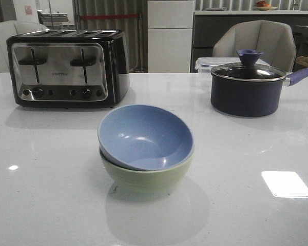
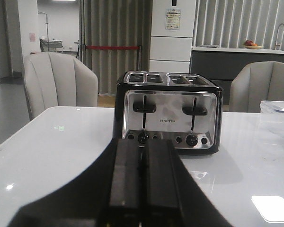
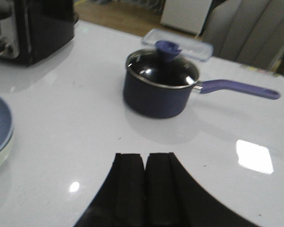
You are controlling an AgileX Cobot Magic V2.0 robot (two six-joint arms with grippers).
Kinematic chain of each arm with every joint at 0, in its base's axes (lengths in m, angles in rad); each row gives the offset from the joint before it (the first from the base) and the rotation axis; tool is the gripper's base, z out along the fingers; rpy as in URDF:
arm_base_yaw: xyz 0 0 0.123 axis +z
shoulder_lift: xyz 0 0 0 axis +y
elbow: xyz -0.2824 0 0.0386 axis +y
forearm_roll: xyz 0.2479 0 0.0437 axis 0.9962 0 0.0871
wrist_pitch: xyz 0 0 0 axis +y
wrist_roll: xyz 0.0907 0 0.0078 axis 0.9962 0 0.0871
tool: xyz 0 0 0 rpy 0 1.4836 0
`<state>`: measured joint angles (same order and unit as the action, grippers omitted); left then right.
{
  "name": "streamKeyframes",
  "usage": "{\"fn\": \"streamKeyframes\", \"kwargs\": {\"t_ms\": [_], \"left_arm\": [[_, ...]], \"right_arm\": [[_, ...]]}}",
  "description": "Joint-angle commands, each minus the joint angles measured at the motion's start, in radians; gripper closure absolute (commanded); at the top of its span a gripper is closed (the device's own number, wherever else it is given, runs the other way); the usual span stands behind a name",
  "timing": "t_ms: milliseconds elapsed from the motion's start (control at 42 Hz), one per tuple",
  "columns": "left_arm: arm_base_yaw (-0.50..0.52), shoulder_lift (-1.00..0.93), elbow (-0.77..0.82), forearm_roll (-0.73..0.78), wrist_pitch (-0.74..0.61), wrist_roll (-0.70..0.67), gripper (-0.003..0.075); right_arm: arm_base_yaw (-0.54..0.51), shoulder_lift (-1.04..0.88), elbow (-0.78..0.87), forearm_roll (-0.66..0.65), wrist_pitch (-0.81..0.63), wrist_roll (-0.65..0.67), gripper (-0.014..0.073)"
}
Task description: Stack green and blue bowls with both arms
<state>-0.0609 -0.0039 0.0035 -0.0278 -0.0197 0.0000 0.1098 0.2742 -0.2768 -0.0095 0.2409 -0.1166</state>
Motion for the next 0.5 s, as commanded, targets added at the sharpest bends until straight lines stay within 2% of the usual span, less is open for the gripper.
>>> {"fn": "streamKeyframes", "kwargs": {"t_ms": [0,190,476], "left_arm": [[0.002,-0.021,0.004,-0.008,-0.084,-0.012,0.0627],[0.002,-0.021,0.004,-0.008,-0.084,-0.012,0.0627],[0.002,-0.021,0.004,-0.008,-0.084,-0.012,0.0627]], "right_arm": [[-0.073,-0.119,0.095,-0.008,-0.21,-0.006,0.054],[-0.119,-0.305,0.262,0.031,-0.256,-0.006,0.054],[-0.117,-0.304,0.301,0.034,-0.266,-0.006,0.054]]}}
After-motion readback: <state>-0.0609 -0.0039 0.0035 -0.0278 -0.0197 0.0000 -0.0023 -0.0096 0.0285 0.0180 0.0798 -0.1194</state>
